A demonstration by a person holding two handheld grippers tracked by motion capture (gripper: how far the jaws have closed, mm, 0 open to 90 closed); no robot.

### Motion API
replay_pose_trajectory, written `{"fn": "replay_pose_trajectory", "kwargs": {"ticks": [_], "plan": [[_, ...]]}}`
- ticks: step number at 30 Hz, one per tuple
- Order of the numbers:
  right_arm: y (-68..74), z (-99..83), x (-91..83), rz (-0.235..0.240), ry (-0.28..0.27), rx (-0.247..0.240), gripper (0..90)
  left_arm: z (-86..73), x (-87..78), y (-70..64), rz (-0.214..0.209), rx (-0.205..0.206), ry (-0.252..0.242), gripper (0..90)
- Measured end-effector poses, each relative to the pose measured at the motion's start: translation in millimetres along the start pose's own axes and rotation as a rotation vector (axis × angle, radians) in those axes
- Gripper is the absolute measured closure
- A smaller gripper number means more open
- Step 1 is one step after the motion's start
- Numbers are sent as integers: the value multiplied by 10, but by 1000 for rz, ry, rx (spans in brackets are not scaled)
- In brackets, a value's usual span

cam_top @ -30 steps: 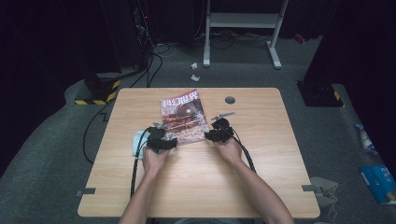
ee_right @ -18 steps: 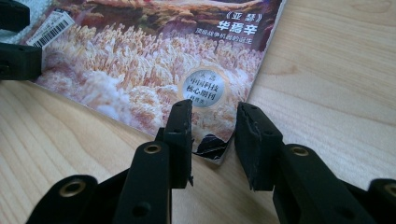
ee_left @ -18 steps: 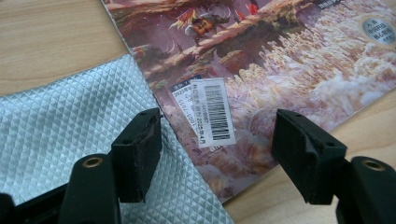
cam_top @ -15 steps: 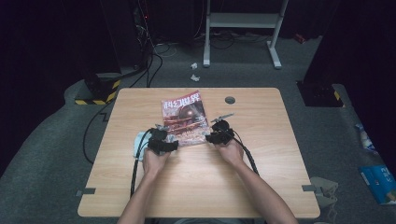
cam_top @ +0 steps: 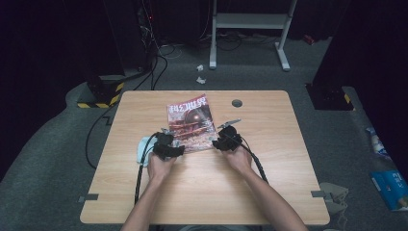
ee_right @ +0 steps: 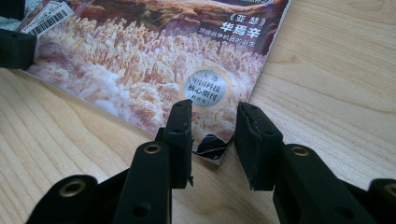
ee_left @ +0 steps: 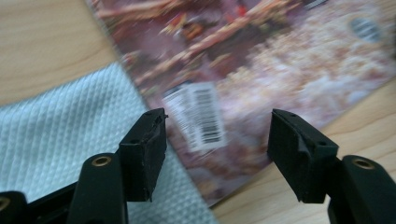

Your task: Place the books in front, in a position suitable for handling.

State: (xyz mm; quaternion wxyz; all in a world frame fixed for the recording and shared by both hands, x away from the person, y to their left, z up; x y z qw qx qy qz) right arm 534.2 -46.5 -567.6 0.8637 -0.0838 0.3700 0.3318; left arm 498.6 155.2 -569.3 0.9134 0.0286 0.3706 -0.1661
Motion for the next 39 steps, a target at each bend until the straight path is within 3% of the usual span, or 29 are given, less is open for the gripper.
{"fn": "replay_pose_trajectory", "kwargs": {"ticks": [7, 13, 15, 17, 19, 22, 26, 39], "plan": [[21, -47, -45, -4, -2, 5, 664, -15, -16, -29, -8, 10, 15, 342], [39, -144, -141, -8, -10, -5, 663, -14, -61, -153, -1, 75, 8, 330], [42, -162, -160, -11, -13, -11, 663, 15, -86, -232, -19, 85, -26, 337], [46, -173, -170, -13, -9, -9, 663, 15, -75, -283, -36, 97, -19, 340], [51, -175, -173, -16, -7, -7, 663, 1, -51, -297, -35, 96, -4, 339], [51, -189, -186, -18, -16, -15, 663, -8, -42, -287, -28, 58, -3, 340], [62, -240, -232, -19, -21, -8, 662, -29, -49, -339, -21, 81, -3, 337], [77, -391, -383, -12, -21, -11, 659, -55, -60, -462, -37, 88, -11, 329]]}}
Point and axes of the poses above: each handheld gripper's, and its own axes: x roughly forward along the jaws, z roughly out of its top, y roughly to its left, the point moved 8 cm from there along x, roughly forward along the jaws, and after that the axes turned 7 degrees about -y, right-handed, at the moved point
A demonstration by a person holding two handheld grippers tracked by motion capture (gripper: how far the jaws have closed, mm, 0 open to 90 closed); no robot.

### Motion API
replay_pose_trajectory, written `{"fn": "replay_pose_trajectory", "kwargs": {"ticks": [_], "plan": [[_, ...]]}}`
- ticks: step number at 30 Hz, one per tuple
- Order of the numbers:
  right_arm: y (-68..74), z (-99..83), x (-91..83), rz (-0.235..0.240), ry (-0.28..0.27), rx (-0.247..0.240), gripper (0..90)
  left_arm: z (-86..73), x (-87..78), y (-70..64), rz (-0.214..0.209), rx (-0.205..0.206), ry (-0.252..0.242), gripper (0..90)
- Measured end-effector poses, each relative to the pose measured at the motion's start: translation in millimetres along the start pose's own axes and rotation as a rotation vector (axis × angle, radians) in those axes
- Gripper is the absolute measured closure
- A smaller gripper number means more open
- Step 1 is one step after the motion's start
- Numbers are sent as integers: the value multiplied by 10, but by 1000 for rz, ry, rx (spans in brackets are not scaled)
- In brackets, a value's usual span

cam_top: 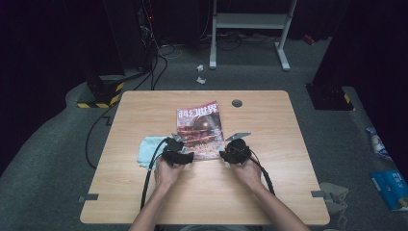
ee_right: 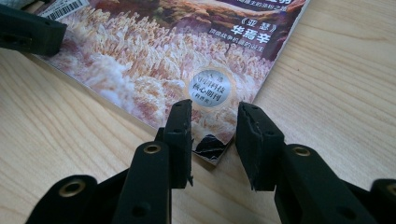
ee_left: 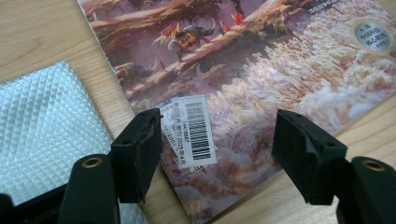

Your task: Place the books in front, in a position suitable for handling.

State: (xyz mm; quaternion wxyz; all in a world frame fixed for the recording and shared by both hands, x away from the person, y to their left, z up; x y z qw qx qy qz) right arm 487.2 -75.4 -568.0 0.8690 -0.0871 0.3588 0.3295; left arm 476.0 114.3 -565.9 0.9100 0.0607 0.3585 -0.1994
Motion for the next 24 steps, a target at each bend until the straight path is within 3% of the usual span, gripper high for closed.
{"fn": "replay_pose_trajectory", "kwargs": {"ticks": [8, 10, 24], "plan": [[-9, -75, -77, 2, -2, 8, 659, -25, -11, -7, -9, -13, 1, 327], [-11, -110, -118, 1, 0, 2, 659, -56, -11, -30, -34, -29, -5, 320], [39, -358, -386, 6, 16, -8, 658, -185, -122, -289, -82, 19, -24, 324]]}}
Point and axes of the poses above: each handheld gripper's, and its own axes: x roughly forward along the jaws, z roughly out of its top, y roughly to its left, the point moved 8 cm from there along x, roughly forward along the jaws, and after that the axes turned 7 degrees about -y, right-handed, at the moved point
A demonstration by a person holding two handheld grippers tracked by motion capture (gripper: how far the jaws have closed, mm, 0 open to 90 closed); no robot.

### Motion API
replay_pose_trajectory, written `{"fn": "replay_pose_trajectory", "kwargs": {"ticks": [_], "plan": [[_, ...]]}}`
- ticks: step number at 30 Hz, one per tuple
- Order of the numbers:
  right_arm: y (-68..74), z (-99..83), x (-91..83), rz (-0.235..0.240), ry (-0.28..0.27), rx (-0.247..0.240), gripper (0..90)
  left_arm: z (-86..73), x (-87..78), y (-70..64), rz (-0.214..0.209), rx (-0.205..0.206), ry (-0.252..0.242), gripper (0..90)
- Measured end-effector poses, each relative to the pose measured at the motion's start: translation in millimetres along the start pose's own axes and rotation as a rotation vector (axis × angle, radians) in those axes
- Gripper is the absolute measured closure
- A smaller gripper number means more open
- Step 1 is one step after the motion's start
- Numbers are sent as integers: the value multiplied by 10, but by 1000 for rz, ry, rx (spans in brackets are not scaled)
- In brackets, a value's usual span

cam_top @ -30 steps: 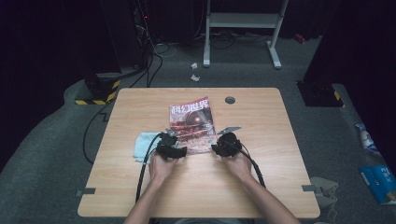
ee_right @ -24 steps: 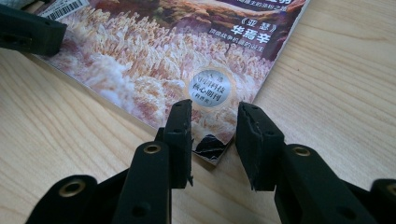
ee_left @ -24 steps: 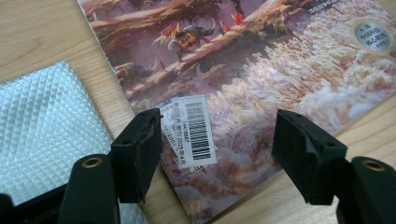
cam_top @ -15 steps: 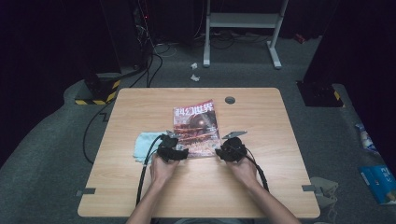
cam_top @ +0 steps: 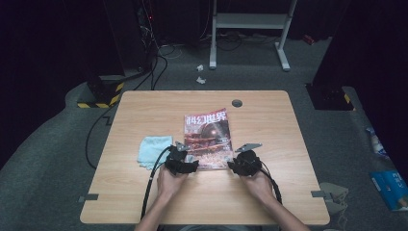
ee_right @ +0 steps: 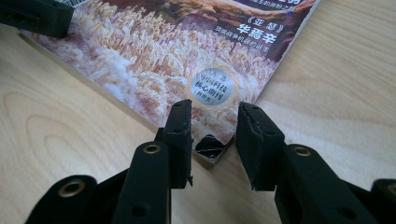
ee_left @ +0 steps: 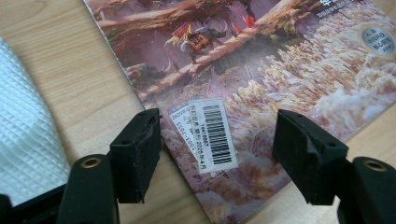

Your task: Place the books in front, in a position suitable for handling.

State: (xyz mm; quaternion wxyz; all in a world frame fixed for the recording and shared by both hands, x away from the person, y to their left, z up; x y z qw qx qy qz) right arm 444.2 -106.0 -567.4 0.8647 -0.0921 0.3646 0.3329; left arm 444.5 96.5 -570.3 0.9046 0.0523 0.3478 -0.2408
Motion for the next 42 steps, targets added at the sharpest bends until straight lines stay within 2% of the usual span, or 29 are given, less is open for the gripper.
{"fn": "replay_pose_trajectory", "kwargs": {"ticks": [5, 14, 18, 19, 28, 32, 38, 42], "plan": [[35, -89, -84, 7, -5, -6, 657, -41, -34, -69, -10, 15, 0, 324], [116, -275, -257, 24, -19, 8, 653, -124, -94, -201, -44, 12, -8, 330], [155, -361, -337, 32, -24, -8, 651, -173, -130, -274, -53, 4, -19, 337], [163, -378, -354, 30, -26, -12, 651, -183, -142, -286, -49, 13, -18, 337], [189, -491, -470, 42, -24, -29, 650, -264, -214, -437, -51, 7, -26, 336], [210, -535, -513, 33, -33, -40, 649, -297, -236, -474, -50, 13, -47, 336], [221, -569, -541, 38, -45, -40, 647, -315, -255, -495, -53, 12, -50, 336], [198, -573, -540, 36, -59, -35, 601, -318, -260, -490, -71, 1, -53, 337]]}}
Point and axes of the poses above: each handheld gripper's, and its own axes: x roughly forward along the jaws, z roughly out of its top, y roughly to its left, the point moved 8 cm from there along x, roughly forward along the jaws, and after that the axes turned 7 degrees about -y, right-handed, at the moved point
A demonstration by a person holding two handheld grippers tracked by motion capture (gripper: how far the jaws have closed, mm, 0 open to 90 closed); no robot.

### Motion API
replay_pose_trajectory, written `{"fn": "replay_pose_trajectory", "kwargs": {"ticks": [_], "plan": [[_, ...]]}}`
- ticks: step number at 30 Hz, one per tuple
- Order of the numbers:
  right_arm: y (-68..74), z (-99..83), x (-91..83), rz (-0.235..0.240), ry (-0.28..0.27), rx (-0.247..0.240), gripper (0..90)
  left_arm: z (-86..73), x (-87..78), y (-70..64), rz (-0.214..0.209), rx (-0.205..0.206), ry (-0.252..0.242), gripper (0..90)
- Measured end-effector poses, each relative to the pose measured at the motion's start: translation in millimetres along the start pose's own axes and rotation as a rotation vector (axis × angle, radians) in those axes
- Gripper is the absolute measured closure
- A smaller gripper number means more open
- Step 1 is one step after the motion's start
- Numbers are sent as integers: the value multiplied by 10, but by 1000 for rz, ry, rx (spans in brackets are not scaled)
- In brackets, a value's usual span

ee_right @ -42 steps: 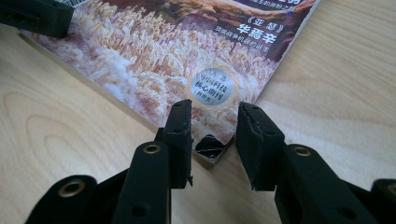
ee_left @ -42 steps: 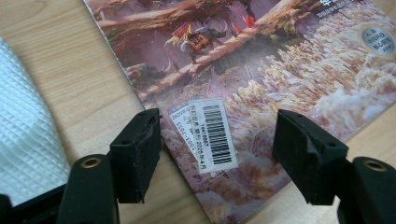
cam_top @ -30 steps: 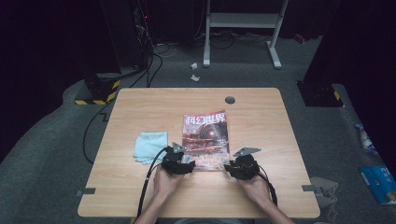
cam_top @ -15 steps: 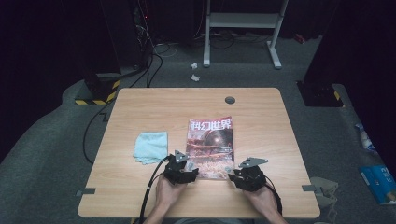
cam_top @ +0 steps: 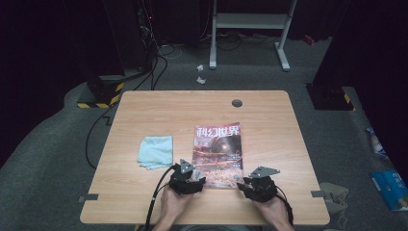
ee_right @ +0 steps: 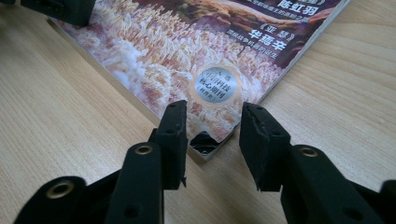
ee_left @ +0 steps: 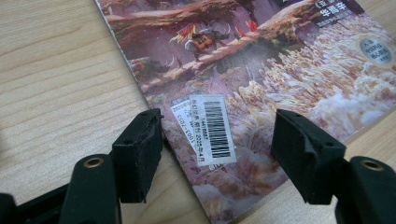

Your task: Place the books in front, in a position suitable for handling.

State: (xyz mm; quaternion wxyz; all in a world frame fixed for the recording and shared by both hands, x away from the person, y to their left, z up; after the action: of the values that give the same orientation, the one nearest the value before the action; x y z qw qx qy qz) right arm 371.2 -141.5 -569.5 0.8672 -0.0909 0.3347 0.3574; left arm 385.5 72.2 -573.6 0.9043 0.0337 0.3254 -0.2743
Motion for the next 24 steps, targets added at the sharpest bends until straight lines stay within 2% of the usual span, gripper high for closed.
{"fn": "replay_pose_trajectory", "kwargs": {"ticks": [3, 9, 15, 19, 21, 24], "plan": [[-16, 1, -17, 10, -8, 24, 579, 3, -19, 34, -1, 12, -1, 343], [-107, 15, -67, -6, -31, 52, 537, 30, -74, 124, 7, -1, -23, 345], [-275, 46, -128, -67, -68, 65, 530, 56, -165, 277, 27, -10, -47, 347], [-367, 27, -166, -89, -80, 87, 529, 79, -224, 400, 48, -37, -56, 334], [-442, 4, -182, -111, -84, 93, 532, 87, -245, 446, 62, -39, -58, 332], [-588, -33, -204, -157, -94, 107, 530, 110, -313, 623, 105, -50, -62, 318]]}}
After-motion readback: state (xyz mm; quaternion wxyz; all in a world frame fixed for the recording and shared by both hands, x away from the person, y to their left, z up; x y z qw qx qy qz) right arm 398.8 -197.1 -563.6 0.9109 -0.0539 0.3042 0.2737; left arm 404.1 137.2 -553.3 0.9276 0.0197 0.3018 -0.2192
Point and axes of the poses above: each handheld gripper's, and its own axes: x roughly forward along the jaws, z roughly out of its top, y roughly to its left, the point moved 8 cm from there along x, roughly forward along the jaws, and after that the axes turned 7 degrees about -y, right-handed, at the moved point
